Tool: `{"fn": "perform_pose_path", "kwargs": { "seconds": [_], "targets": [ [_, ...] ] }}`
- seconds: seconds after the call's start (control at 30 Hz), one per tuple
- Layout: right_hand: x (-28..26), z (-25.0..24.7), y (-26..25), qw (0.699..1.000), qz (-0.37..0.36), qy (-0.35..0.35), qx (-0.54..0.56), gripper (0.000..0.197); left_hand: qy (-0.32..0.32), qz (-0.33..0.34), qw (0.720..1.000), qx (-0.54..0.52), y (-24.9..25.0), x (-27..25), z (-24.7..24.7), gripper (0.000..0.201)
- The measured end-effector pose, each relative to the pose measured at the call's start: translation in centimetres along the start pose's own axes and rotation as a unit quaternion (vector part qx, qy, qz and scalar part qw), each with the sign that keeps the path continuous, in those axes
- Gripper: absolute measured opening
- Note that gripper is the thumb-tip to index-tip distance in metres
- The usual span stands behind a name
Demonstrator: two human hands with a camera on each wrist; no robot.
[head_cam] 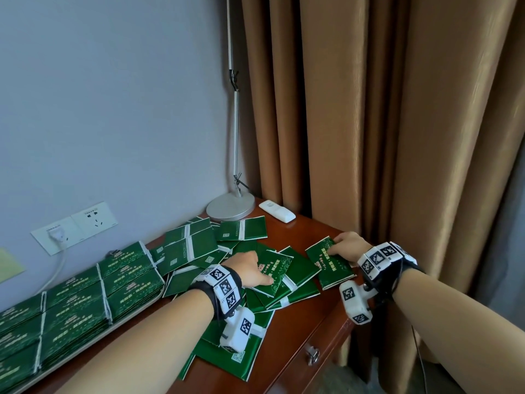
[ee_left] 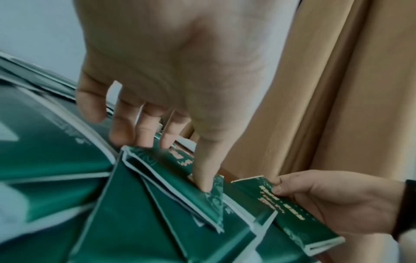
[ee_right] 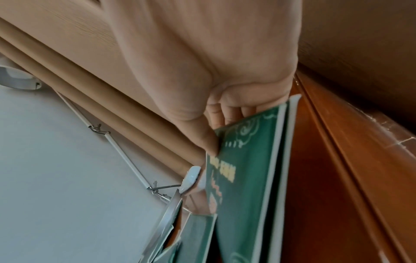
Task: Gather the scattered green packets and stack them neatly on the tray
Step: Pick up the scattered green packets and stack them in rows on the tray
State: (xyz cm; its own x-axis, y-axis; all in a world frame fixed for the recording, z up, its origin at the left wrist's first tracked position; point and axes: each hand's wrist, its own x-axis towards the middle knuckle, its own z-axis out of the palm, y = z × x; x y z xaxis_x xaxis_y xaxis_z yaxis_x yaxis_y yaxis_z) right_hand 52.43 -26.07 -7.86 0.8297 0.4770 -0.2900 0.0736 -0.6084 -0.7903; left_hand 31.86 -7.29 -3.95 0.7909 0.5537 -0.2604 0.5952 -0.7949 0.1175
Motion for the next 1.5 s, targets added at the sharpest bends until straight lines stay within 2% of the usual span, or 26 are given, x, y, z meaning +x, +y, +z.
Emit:
{"fn": "perform_pose_path", "kwargs": {
  "seconds": [0.13, 0.33, 0.53, 0.6, 0.73, 0.83, 1.0, 1.13, 1.33, 1.5],
  "targets": [
    [0.0, -0.3, -0.1, 0.999, -0.010, 0.040, 0.013, 0.042, 0.005, -0.012, 0.999, -0.033, 0.3, -0.2, 0.3, 0.066],
    [-1.1, -1.4, -1.2, 0.987, -0.094, 0.124, 0.037, 0.054, 0.040, -0.025, 0.996, -0.082, 0.8, -0.6, 0.0, 0.066],
    [-3.7, -2.0, -3.7, 0.968, -0.147, 0.180, 0.095, 0.050, 0.090, -0.008, 0.984, -0.151, 0.8, -1.1, -0.7, 0.029],
    [-4.3, -1.7, -4.8, 0.964, -0.153, 0.182, 0.115, 0.049, 0.108, -0.009, 0.976, -0.190, 0.4, -1.4, -0.9, 0.026],
    [-4.6, -0.2, -6.4, 0.965, -0.166, 0.140, 0.144, 0.053, 0.137, -0.007, 0.939, -0.315, -1.0, -2.4, -1.6, 0.037],
    [-4.8, 1.7, -8.1, 0.969, -0.179, 0.108, 0.132, 0.043, 0.171, -0.020, 0.902, -0.395, -3.1, -3.7, -2.4, 0.047],
    [-7.4, 5.7, -12.7, 0.966, -0.205, 0.071, 0.138, 0.029, 0.228, -0.065, 0.849, -0.471, -8.0, -6.8, -4.1, 0.044],
    [-10.6, 9.8, -16.9, 0.962, -0.213, 0.030, 0.169, 0.016, 0.228, -0.097, 0.795, -0.554, -12.9, -9.8, -5.3, 0.044],
    [-10.7, 18.9, -21.8, 0.957, -0.250, -0.070, 0.133, 0.014, 0.282, -0.150, 0.765, -0.559, -21.5, -14.9, -6.2, 0.041],
    [-17.7, 24.1, -26.6, 0.943, -0.267, -0.145, 0.136, 0.017, 0.320, -0.191, 0.744, -0.554, -29.2, -18.7, -5.5, 0.043]
  ]
}}
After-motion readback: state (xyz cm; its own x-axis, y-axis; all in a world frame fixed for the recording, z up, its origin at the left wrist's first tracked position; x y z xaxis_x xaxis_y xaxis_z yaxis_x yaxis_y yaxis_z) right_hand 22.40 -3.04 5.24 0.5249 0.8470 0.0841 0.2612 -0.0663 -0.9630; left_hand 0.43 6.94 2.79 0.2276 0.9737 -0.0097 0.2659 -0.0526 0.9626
